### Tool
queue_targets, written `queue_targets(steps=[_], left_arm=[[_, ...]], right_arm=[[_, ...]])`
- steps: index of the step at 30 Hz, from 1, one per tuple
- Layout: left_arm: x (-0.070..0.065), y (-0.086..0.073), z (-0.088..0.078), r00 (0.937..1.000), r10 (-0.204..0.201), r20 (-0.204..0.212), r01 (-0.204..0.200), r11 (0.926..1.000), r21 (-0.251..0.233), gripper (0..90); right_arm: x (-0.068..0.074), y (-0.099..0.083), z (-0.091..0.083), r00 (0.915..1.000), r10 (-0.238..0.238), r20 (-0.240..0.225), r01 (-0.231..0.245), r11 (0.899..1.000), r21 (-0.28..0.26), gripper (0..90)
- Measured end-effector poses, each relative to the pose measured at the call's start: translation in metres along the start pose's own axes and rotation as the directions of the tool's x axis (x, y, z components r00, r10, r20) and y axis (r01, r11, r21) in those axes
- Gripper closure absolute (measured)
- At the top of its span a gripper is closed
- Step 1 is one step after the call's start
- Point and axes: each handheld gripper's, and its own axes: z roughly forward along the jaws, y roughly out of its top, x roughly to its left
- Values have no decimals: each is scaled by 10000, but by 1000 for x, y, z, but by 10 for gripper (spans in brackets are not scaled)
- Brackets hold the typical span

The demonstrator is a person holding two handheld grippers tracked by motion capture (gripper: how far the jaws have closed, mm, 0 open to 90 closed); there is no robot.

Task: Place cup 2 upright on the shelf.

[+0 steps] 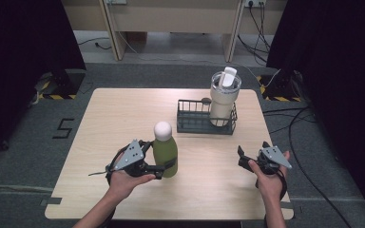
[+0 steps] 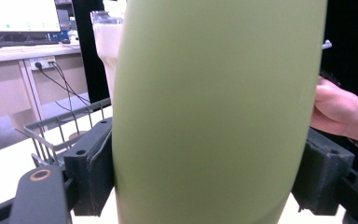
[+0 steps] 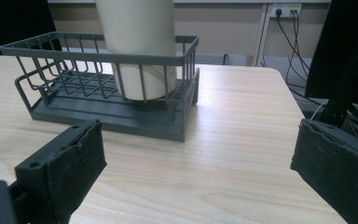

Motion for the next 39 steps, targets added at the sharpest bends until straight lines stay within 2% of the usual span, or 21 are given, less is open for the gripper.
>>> queue_targets(steps=[14, 39], left_arm=[[19, 16, 12, 9995, 113, -302, -118, 9998, -176, 200], [41, 26, 32, 9967, -22, -812, -12, 9992, -407, 201]], right_arm=[[0, 0, 0, 10000, -30, 1, 30, 10000, -2, 14], [-1, -1, 0, 10000, -7, 3, 7, 10000, 50, 13]])
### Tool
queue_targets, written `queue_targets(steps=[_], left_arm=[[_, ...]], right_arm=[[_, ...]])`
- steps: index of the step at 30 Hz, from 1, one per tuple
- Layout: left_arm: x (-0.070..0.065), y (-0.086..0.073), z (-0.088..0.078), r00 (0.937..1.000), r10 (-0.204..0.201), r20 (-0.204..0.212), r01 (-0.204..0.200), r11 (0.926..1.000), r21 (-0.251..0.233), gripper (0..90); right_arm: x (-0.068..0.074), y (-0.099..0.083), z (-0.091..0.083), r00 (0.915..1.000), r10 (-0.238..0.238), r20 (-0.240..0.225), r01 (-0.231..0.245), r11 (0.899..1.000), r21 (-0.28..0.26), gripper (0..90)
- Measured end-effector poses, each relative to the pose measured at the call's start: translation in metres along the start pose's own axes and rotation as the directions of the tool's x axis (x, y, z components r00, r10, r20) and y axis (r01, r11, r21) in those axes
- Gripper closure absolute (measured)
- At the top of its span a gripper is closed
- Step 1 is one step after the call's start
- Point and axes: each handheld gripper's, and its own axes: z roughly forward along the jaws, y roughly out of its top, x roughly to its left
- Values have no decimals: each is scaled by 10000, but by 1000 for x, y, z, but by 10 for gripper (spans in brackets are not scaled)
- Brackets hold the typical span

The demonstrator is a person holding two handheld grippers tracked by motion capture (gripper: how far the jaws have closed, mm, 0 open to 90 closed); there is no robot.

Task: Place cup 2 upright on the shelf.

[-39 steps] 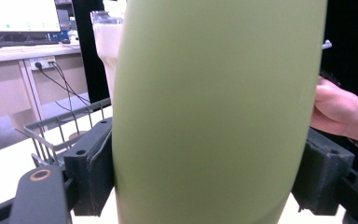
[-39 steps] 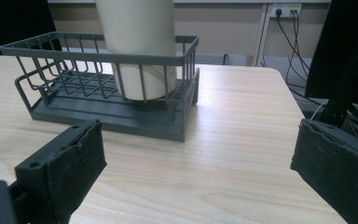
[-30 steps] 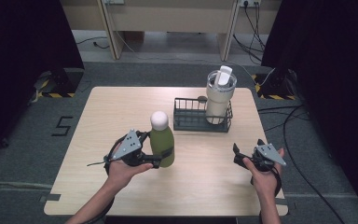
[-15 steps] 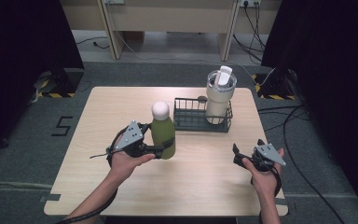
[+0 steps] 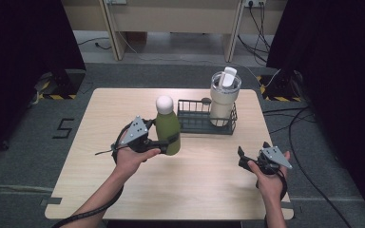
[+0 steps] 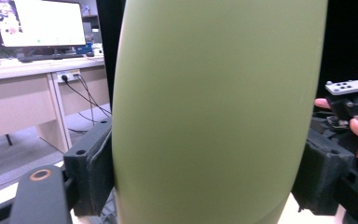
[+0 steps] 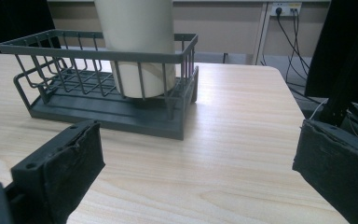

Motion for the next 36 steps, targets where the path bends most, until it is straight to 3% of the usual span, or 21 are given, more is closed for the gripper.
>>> queue_targets(steps=[14, 36], left_arm=[[10, 7, 8, 9998, 80, -205, -80, 10000, 4, 201], [23, 19, 35, 9991, 154, -406, -153, 9999, 20, 201]], right_arm=[[0, -1, 1, 10000, 17, -3, -17, 10000, 37, 16], [0, -2, 1, 10000, 55, -40, -55, 10000, 66, 20]])
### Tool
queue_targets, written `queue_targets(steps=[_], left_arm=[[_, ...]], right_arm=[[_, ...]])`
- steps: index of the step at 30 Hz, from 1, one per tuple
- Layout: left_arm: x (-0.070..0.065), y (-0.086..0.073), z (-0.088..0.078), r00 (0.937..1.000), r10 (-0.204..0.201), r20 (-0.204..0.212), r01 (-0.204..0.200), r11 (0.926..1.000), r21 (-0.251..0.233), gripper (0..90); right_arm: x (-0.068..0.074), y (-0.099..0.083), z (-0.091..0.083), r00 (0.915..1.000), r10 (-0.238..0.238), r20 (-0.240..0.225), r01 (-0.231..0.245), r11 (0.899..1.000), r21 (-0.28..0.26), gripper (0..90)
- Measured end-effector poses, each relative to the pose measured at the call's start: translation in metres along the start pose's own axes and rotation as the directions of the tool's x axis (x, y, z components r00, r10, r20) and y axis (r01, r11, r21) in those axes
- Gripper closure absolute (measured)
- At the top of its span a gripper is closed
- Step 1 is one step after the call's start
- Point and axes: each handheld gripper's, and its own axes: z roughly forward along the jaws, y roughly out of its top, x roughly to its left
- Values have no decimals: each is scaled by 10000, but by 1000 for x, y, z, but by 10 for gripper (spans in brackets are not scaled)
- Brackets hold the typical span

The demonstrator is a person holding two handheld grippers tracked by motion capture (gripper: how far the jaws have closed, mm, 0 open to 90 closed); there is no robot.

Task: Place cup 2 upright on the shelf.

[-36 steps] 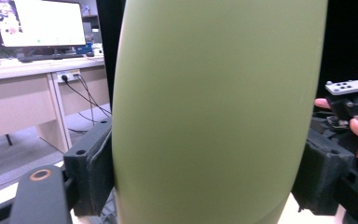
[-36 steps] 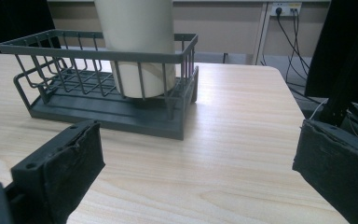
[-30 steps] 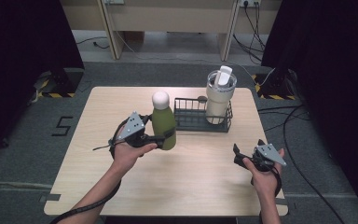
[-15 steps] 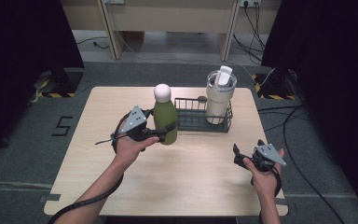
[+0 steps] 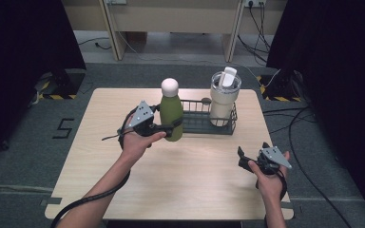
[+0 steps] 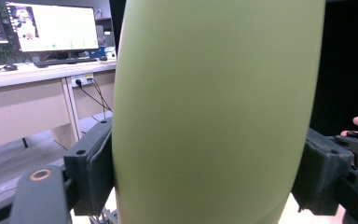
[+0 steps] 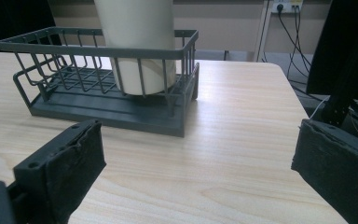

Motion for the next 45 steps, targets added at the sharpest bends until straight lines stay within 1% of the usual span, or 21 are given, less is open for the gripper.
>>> queue_targets(steps=[8, 13, 17, 20, 23, 29, 35, 39, 45], left_arm=[[3, 5, 13, 10000, -21, 33, 21, 10000, -1, 201], [4, 10, 21, 9999, -105, 56, 105, 9999, -116, 201], [5, 13, 27, 10000, -15, 54, 15, 9999, -117, 201], [5, 15, 32, 10000, -81, 50, 82, 9999, -140, 201], [6, 15, 39, 10000, -44, 22, 44, 9999, -100, 201], [8, 17, 50, 9999, -118, 5, 118, 9999, -112, 201], [12, 20, 58, 9998, -148, -94, 146, 9998, -154, 201], [14, 21, 63, 9998, -88, -171, 86, 9999, -102, 201], [16, 23, 71, 9995, -162, -282, 159, 9998, -128, 201]], right_arm=[[0, 0, 0, 10000, 62, -24, -62, 10000, 14, 20], [-1, 0, 0, 10000, 82, 2, -82, 10000, 8, 20], [-1, 0, 0, 9999, 108, 8, -108, 9999, 4, 21], [-2, 0, 0, 9999, 124, 6, -124, 9999, 9, 21], [-2, -1, 0, 9999, 138, 3, -138, 9999, 9, 23], [-2, -1, 0, 9999, 139, -31, -139, 9999, -2, 22], [-4, -1, 0, 9999, 156, -20, -156, 9999, -31, 23], [-4, -1, -1, 9998, 172, -26, -172, 9998, -35, 23], [-3, -1, 0, 9999, 139, -35, -139, 9999, 1, 23]])
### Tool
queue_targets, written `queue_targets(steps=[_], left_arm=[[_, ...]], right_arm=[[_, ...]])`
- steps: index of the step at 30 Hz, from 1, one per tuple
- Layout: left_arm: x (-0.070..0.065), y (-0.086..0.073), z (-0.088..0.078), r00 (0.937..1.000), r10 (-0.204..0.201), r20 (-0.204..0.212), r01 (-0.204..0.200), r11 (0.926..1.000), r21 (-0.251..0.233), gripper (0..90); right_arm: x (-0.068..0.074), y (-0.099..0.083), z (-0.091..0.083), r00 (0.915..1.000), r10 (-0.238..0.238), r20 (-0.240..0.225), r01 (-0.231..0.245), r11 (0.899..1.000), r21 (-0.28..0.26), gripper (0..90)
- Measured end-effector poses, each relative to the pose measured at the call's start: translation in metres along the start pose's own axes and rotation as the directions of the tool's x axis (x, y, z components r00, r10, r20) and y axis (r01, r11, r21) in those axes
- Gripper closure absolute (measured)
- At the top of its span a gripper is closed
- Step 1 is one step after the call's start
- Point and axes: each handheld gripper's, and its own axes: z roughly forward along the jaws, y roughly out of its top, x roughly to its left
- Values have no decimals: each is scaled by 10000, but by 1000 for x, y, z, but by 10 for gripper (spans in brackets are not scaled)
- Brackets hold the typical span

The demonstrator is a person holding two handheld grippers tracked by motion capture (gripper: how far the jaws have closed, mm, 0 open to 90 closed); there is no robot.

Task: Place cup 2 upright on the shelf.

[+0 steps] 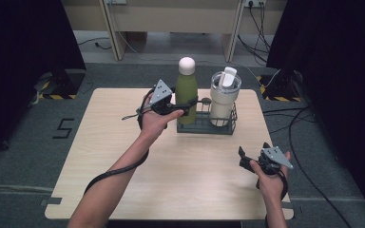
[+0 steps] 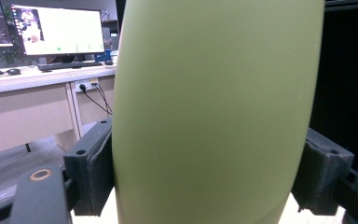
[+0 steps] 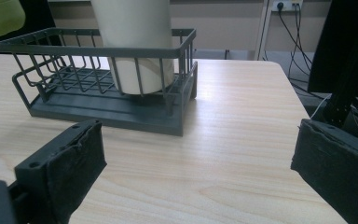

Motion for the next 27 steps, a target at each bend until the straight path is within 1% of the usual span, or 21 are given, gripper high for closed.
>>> queue_targets(steps=[5, 12, 19, 23, 27], left_arm=[[1, 2, 6, 10000, -24, -41, 24, 10000, -18, 201], [4, 6, 14, 9997, -102, -228, 99, 9998, -160, 201], [8, 4, 21, 9989, -193, -438, 187, 9997, -148, 201], [10, 3, 25, 9977, -335, -589, 322, 9992, -229, 201], [12, 3, 29, 9972, -336, -662, 324, 9993, -194, 201]], right_arm=[[0, 0, 0, 10000, 24, -15, -25, 10000, -27, 23], [-1, 0, 0, 10000, 34, 1, -34, 10000, 0, 24], [-1, 0, 0, 10000, 77, -1, -77, 10000, 5, 24], [-1, 0, 0, 10000, 80, -4, -80, 10000, 0, 25], [-1, 0, 0, 10000, 81, -20, -81, 10000, -1, 25]])
